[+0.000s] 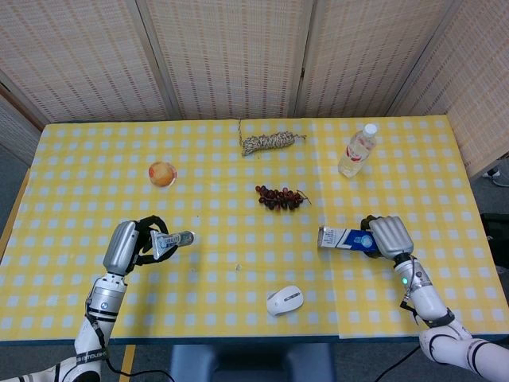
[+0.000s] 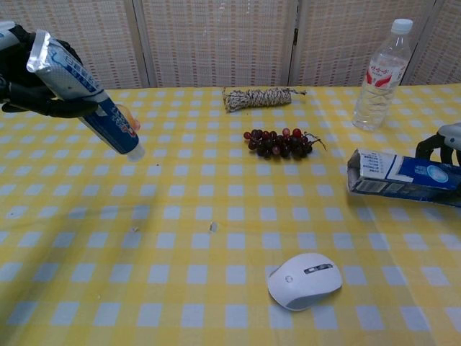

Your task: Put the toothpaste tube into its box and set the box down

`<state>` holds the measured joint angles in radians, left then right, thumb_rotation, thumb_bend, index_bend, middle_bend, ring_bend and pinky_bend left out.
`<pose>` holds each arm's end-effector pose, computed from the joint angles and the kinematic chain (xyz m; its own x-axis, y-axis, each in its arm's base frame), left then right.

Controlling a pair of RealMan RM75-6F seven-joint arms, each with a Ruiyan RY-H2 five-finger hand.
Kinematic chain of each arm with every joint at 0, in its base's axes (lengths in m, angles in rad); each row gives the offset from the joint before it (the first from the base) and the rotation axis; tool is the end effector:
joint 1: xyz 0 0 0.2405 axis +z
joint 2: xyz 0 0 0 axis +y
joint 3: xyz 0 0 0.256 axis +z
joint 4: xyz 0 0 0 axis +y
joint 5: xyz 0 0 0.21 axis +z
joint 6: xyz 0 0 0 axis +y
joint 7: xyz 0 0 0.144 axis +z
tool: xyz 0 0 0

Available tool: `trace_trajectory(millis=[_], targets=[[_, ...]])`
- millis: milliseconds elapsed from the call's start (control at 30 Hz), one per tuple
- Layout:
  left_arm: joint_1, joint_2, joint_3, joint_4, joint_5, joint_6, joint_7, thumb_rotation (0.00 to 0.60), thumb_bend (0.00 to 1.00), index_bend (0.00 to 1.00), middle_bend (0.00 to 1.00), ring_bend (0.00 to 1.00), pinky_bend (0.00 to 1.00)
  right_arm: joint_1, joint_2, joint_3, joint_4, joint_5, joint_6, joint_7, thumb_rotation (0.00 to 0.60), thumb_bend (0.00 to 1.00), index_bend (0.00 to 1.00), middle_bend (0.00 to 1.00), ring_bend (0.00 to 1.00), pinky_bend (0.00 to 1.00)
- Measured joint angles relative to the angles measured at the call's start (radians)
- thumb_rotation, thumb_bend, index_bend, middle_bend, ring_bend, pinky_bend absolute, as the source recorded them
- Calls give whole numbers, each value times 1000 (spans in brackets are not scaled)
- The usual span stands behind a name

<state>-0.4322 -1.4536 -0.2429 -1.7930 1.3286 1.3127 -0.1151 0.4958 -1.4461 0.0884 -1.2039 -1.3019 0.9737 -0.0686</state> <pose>-0.1534 0.2809 0.0611 -0.2459 0.1090 0.9631 0.9361 -0.2313 0.2652 -0.3022 -0.3196 0.0418 0.5146 -0.2744 0.8123 -0.8574 -0.1654 0.4873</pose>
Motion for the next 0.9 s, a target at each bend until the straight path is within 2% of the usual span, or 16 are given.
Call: trace_trajectory(millis=[167, 333, 500, 700, 900], targets=[[-5, 21, -30, -64, -37, -7, 2, 600, 798, 819, 1000, 1000, 1000, -27, 5, -1, 1, -86, 98, 217, 600, 304, 590, 438, 507, 549], [-35, 42, -68, -140, -91, -36, 51, 600, 797, 819, 1000, 1000, 1000, -50, -31, -2, 38, -179, 240, 434, 600, 304, 590, 439, 506, 549], [-84, 66, -130, -263, -220, -74, 115, 600, 798, 819, 1000, 1000, 1000, -57, -100, -4, 88, -222, 287, 646, 600, 304, 590, 446, 508, 548], [-173, 85, -230, -354, -419, -103, 193, 600, 799, 819, 1000, 1000, 1000, -49, -239, -20, 216, -252, 291, 768, 600, 304, 590, 446, 509, 549], [-266, 111, -343, -422, -637, -112, 228, 600, 800, 819, 1000, 1000, 1000, -12, -324, -20, 268, -263, 268, 808, 600, 304, 590, 446, 506, 549]])
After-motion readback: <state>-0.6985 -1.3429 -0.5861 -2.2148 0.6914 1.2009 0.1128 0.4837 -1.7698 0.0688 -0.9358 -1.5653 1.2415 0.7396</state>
